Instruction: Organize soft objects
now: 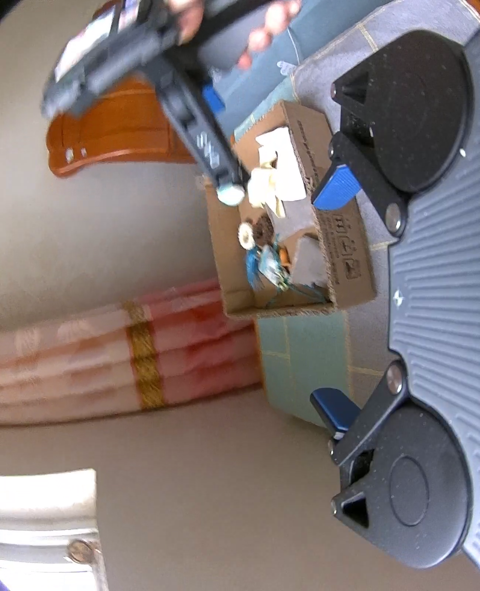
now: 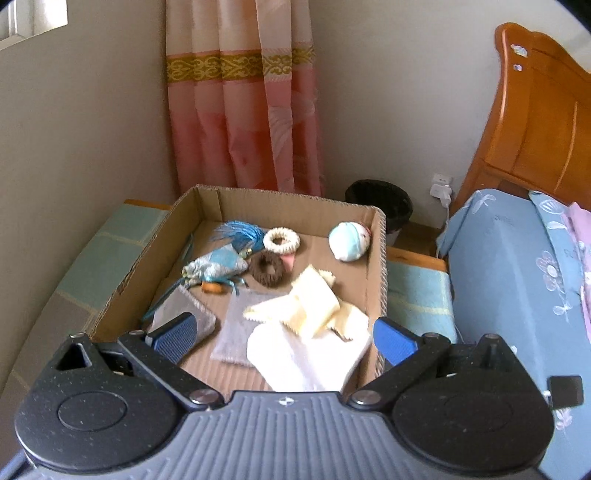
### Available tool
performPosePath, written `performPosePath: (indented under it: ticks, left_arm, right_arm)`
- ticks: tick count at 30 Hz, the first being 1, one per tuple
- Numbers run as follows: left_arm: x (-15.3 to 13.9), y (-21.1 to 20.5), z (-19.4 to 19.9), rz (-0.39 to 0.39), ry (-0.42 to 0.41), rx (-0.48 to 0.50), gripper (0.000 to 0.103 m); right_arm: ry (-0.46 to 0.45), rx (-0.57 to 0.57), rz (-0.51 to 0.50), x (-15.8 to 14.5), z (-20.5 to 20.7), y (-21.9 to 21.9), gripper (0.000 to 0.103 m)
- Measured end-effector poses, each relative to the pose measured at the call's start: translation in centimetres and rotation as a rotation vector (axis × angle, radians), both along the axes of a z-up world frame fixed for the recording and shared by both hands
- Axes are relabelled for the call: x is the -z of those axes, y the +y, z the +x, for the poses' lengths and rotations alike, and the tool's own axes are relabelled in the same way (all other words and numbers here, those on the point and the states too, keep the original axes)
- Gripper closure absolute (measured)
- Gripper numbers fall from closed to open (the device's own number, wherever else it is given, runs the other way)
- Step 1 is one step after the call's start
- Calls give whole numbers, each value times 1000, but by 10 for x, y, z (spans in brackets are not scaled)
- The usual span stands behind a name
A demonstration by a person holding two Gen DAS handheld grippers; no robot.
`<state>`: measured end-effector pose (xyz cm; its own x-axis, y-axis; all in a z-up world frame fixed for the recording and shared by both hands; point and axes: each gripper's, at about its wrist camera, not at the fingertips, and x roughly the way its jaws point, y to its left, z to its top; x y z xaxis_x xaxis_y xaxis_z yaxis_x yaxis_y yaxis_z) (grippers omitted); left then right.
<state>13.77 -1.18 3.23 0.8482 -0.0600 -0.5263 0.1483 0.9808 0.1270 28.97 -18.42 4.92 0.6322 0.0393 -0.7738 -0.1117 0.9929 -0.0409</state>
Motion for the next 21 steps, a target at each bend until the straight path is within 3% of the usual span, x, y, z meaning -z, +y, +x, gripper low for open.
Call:
performPosePath:
  ticks: [7, 15, 21]
  left_arm:
    - [-5, 6, -2, -34, 83, -98, 1]
    - [-16, 1, -17, -25, 72, -113, 1]
    - [-20, -5, -24, -22, 59, -109, 1]
  right_arm:
    - [-36, 59, -23, -17, -62, -3, 0]
    - [-106, 128, -22, -22, -129, 0, 0]
    - [-144, 152, -44, -21, -154, 6, 0]
